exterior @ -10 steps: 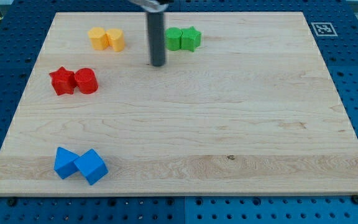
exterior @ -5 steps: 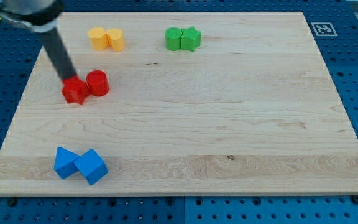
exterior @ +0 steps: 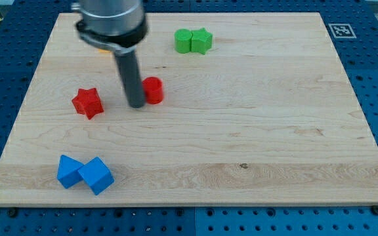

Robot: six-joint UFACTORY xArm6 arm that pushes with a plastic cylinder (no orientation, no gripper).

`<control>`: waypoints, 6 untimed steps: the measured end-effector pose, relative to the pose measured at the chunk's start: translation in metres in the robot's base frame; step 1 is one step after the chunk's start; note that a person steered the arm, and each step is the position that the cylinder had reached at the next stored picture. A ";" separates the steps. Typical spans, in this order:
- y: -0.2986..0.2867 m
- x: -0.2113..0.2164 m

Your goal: Slide the red circle to the center

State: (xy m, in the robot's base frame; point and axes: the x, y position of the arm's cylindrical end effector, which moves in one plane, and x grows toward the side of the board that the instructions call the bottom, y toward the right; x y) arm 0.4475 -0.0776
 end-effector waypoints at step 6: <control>0.033 -0.036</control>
